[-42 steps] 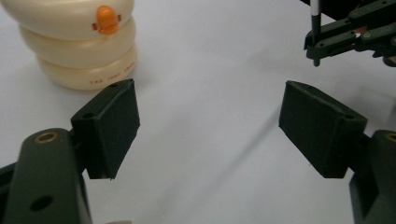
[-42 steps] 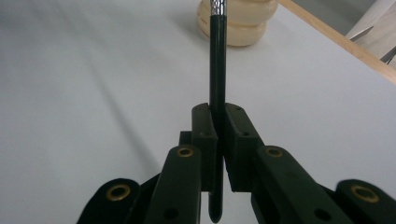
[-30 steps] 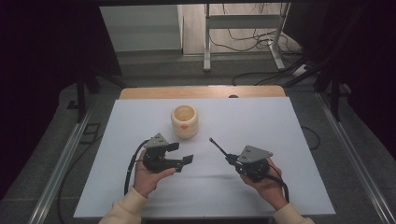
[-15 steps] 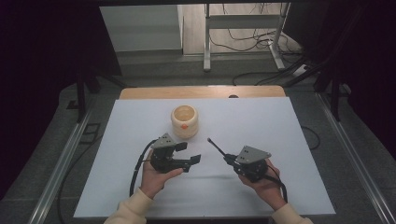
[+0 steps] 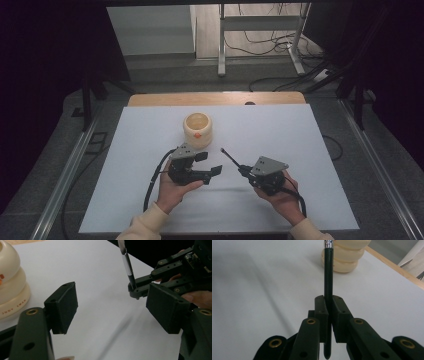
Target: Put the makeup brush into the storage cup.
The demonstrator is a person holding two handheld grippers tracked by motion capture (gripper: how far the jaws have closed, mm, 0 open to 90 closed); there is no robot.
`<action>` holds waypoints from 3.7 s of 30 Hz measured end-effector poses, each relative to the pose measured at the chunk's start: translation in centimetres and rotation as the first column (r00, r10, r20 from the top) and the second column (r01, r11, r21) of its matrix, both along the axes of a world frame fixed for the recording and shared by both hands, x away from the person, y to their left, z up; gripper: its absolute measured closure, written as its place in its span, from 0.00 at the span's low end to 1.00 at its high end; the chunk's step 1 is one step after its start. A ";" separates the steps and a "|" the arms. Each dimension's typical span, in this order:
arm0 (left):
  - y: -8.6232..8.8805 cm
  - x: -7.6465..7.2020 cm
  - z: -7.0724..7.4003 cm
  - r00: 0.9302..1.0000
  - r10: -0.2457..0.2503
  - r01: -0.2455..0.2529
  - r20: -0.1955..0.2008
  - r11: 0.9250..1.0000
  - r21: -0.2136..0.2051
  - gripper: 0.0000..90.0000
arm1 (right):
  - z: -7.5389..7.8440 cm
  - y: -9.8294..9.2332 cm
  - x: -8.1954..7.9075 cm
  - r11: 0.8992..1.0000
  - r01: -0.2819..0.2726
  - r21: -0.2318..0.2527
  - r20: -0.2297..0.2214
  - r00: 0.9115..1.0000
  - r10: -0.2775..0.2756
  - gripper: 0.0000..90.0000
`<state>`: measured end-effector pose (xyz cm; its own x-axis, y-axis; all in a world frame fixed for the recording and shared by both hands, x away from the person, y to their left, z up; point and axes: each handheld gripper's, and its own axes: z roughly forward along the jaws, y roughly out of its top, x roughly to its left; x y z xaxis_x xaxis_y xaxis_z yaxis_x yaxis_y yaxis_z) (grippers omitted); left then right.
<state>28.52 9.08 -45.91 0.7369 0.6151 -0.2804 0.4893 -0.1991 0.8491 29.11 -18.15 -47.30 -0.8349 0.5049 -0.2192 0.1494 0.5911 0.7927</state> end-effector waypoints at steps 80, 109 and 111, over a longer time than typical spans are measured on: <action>-0.7 1.4 0.6 0.996 -0.089 0.089 0.008 0.979 -0.185 0.93 | 0.2 -1.4 0.1 0.989 0.079 0.123 -0.051 0.996 -0.073 0.30; 1.5 1.3 1.7 0.998 -0.042 0.049 0.037 0.978 -0.203 0.93 | -0.8 -8.9 0.3 0.968 0.233 0.097 -0.130 0.967 -0.220 0.20; 1.6 1.3 1.8 0.999 -0.041 0.047 0.036 0.977 -0.208 0.93 | -0.9 -9.3 0.3 0.965 0.245 0.095 -0.131 0.964 -0.232 0.20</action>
